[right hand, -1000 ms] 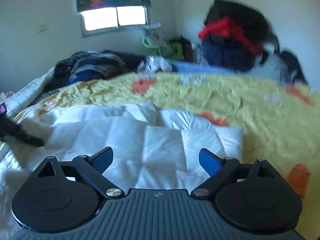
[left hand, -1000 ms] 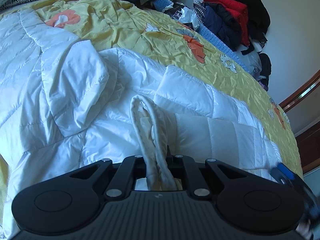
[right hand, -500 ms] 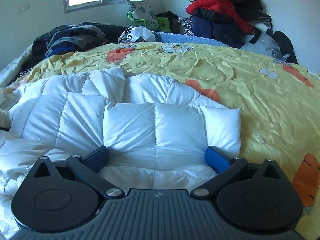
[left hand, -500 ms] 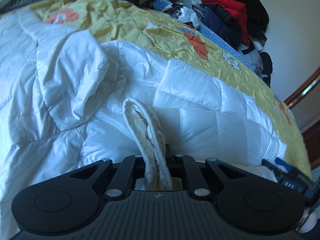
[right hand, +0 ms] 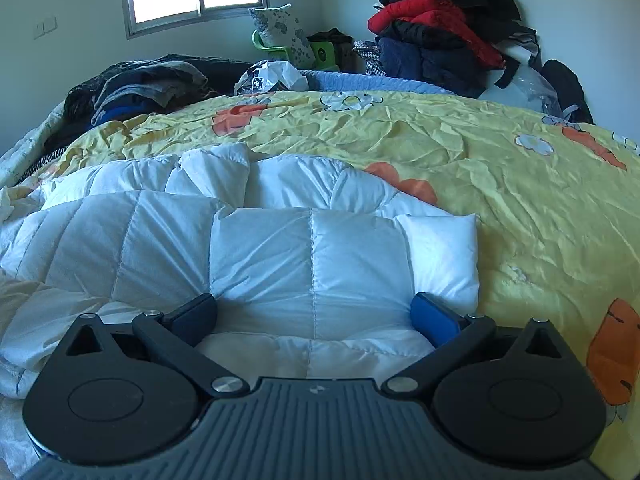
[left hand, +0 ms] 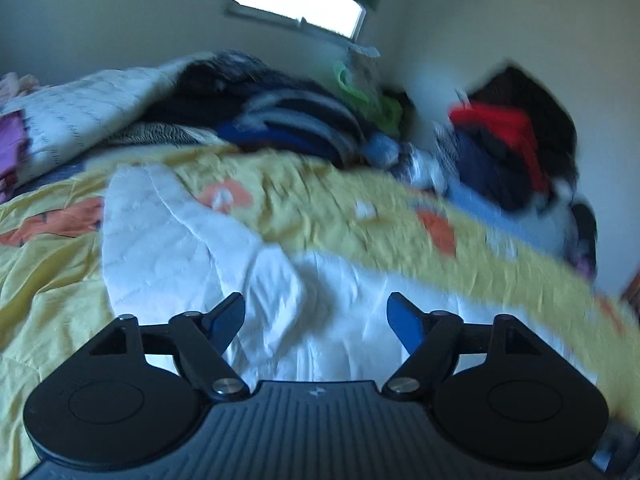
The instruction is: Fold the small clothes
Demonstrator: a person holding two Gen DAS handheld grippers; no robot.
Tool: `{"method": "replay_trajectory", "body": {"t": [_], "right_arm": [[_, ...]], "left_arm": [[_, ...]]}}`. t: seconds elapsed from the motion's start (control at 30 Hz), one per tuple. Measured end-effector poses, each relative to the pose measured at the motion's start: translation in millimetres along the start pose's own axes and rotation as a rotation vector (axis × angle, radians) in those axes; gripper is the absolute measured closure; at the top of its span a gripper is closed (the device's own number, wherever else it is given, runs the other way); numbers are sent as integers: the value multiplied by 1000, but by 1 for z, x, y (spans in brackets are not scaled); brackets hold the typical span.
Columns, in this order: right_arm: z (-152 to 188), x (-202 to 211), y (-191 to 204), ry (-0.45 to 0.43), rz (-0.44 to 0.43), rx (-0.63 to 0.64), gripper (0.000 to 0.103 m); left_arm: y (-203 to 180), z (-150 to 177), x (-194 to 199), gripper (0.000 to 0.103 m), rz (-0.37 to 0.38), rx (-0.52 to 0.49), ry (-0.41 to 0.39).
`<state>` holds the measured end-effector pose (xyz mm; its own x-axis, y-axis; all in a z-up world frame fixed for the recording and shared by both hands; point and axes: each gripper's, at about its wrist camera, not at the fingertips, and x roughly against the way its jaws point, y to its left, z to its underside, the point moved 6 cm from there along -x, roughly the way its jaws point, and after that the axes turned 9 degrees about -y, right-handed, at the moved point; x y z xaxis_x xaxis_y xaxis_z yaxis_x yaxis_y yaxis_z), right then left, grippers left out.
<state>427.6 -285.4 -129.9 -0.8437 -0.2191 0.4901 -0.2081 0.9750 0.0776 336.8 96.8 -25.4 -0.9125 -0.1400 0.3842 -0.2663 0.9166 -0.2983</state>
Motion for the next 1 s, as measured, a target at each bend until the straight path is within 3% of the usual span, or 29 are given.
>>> {"method": "replay_trajectory", "body": {"t": [0.13,0.23,0.33,0.47,0.67,0.83,1.0], "right_arm": [[0,0,0,-1,-1,-4,4],[0,0,0,-4,-3,-10,4],[0,1,-1,-5,-3,-13,4],[0,1,0,-5,-1,-11,4],[0,1,0,-7,-6,-16,4],[0,1,1,-9,-7,-21,4],[0,2,0,-11,-8,-27,4]], "left_arm": [[-29,10,-7,25,87,-20,34],[-54,36,-16,25,102,-100,42],[-72,66,-29,25,131,-156,99],[-70,100,-50,25,79,-220,216],[-62,118,-57,21,103,-250,218],[-67,124,-57,19,89,-296,171],[-57,106,-39,20,141,-245,164]]}}
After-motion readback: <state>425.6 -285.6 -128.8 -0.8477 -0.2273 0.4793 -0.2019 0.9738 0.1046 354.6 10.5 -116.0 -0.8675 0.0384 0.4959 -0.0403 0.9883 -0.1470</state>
